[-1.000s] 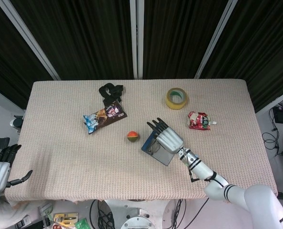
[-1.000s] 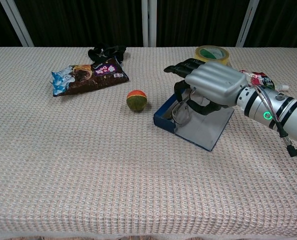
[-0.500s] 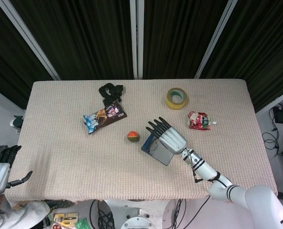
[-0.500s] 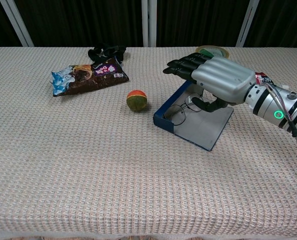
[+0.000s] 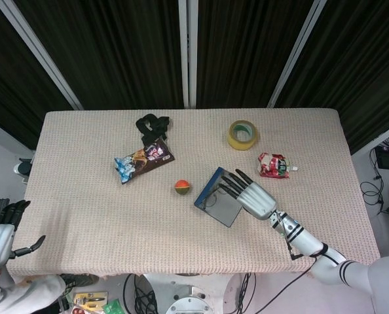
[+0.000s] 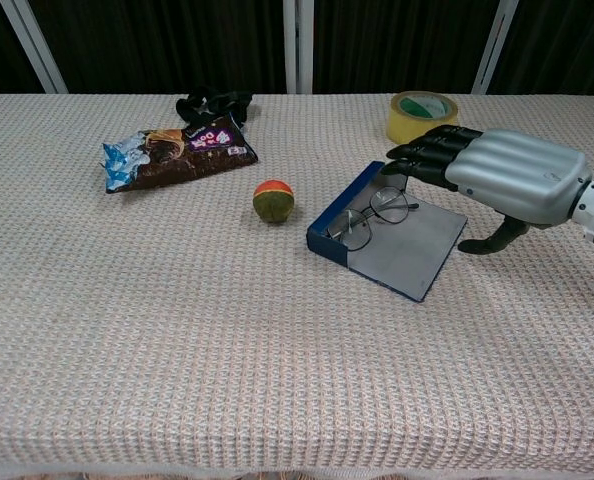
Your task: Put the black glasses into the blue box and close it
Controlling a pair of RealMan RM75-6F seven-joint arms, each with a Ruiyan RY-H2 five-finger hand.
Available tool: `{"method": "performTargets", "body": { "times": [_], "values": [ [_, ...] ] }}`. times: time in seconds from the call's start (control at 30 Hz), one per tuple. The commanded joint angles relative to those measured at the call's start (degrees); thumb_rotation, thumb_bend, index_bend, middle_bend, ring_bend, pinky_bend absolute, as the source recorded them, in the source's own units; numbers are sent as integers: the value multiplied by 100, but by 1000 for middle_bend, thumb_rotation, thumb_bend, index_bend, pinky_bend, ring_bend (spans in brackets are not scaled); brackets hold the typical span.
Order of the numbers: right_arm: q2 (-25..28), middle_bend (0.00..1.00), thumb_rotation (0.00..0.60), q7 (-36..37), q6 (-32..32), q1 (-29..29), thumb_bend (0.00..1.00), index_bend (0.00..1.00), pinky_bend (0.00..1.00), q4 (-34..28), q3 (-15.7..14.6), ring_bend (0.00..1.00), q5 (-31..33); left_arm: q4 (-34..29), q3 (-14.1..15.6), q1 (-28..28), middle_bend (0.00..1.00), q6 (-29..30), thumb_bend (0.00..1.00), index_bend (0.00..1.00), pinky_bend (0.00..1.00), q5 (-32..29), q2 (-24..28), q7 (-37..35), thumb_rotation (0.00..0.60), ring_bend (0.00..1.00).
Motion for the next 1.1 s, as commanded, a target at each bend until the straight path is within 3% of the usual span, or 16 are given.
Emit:
{"method": "performTargets", "body": {
  "times": [0.03, 0.73, 1.03, 1.1],
  "values": [
    [115, 0, 600, -196, -169, -43, 34, 0, 0, -188, -61, 0, 39, 10, -1, -1, 82, -6, 202, 78, 233, -3, -9, -5, 275, 88],
    [-640, 0, 600, 305, 89, -62, 40, 0, 0, 701, 13, 0, -162, 102, -11, 34, 82, 112, 202, 79, 233, 64, -49, -51, 283, 88],
    [-1200, 0, 600, 790, 549, -73, 192, 1, 0, 1495, 49, 0, -325, 220, -35, 92, 80, 252, 202, 78, 233, 79, -75, -103, 282, 87],
    [-1337, 0, 600, 986, 614, -57, 263, 27, 0, 1698, 62, 0, -337, 247, -29, 113, 80, 265, 202, 79, 233, 70, -84, -115, 282, 87]
  ]
}}
